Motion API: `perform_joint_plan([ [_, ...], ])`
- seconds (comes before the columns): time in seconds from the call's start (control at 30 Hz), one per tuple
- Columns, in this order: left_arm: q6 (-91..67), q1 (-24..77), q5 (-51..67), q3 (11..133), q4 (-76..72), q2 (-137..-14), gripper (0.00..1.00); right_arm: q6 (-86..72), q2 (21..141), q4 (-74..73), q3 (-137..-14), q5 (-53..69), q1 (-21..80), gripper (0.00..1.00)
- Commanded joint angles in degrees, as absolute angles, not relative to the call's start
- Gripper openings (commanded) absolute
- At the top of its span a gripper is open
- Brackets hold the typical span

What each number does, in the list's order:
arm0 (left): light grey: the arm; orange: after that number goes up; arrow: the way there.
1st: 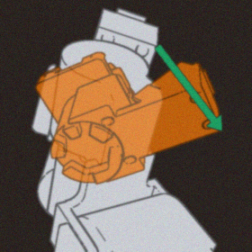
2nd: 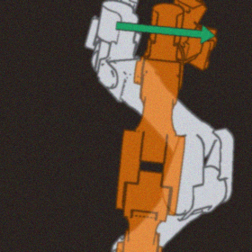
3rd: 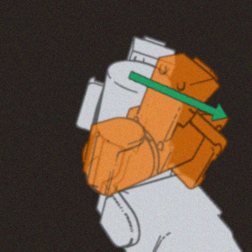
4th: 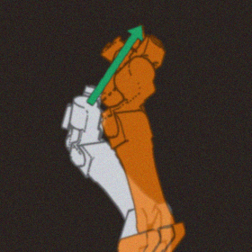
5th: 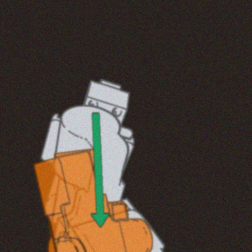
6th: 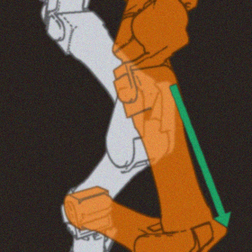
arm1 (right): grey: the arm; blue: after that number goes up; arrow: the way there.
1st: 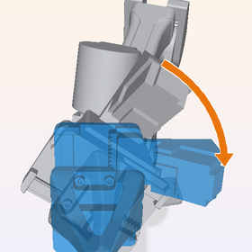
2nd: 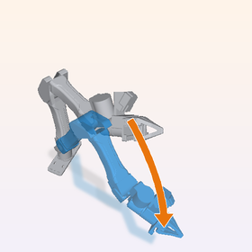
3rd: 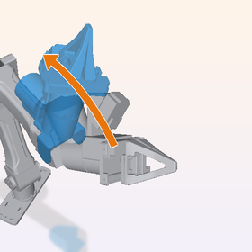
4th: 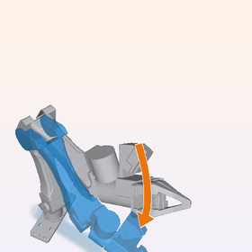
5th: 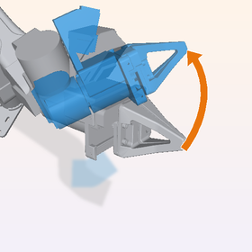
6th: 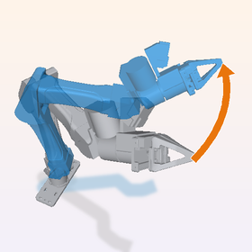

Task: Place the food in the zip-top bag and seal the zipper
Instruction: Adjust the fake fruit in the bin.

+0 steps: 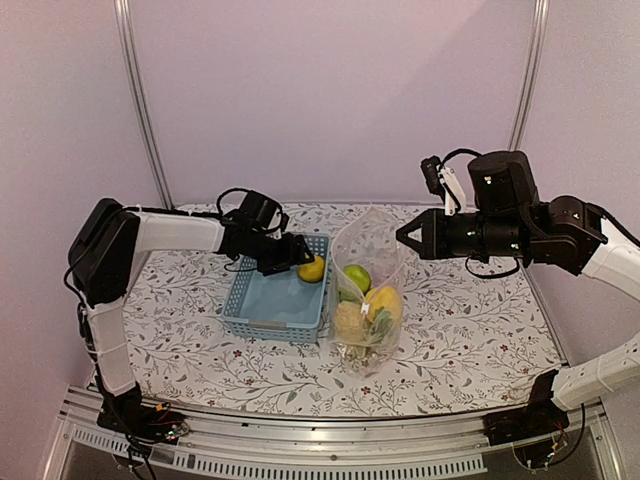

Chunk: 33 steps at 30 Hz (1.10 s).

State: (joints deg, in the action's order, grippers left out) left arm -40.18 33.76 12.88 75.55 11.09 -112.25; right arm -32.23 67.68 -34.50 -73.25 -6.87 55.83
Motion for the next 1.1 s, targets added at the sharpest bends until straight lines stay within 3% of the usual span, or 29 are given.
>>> perform_joint_plan([
  [0.0, -40.0, 32.4, 13.5, 77.6, 10.5, -115.8, 0.79, -31.6, 67.7, -34.3, -74.9, -7.7, 56.0, 0.0],
  [0.67, -41.6, 31.2, 14.8, 81.2, 8.0, -123.0, 0.73, -31.6, 67.3, -34.5, -74.6, -7.7, 56.0, 0.0],
  [1.07, -43.6, 31.3, 14.3, 78.1, 4.8, -120.2, 0.57, -31.6, 66.7, -34.6, -74.2, -8.1, 56.1, 0.0],
])
